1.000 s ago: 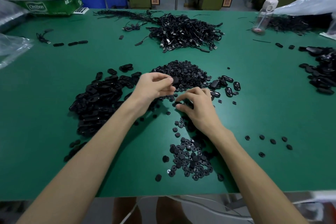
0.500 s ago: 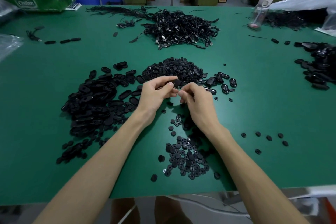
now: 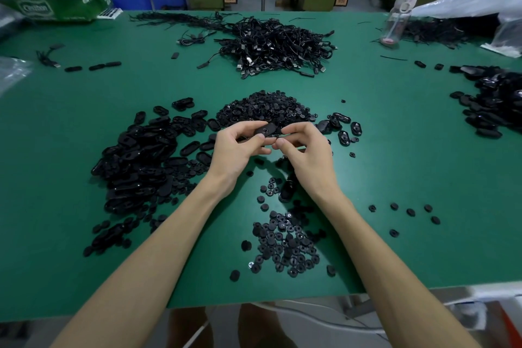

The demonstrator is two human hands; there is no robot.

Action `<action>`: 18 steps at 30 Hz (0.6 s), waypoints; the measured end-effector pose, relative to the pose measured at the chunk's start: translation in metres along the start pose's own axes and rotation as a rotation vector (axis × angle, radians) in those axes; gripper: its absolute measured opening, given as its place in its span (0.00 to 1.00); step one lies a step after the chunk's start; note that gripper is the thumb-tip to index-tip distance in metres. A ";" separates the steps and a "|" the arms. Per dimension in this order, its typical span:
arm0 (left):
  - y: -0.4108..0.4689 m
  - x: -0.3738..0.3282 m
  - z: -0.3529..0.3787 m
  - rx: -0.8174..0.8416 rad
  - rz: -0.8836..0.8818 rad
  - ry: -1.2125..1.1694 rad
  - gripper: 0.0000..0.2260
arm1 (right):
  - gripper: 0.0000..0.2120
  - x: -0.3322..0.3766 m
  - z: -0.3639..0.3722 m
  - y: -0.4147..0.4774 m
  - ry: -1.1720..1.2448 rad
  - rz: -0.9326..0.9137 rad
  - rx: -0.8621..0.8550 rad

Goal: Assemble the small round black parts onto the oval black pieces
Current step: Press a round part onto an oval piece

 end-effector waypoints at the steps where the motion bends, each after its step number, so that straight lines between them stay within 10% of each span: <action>1: 0.000 0.000 0.000 -0.004 0.003 0.003 0.11 | 0.05 0.000 0.000 0.000 0.005 0.001 -0.007; 18: 0.000 0.001 0.001 -0.008 -0.006 0.001 0.10 | 0.04 0.002 -0.001 -0.001 0.224 0.016 0.070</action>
Point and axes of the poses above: each hand's wrist, its own y-axis towards the middle knuckle, its own z-axis out of the palm, x = y × z, the point moved 1 cm from there along y, towards the middle knuckle, and after that the axes turned 10 degrees about z, right-handed, at the moved point
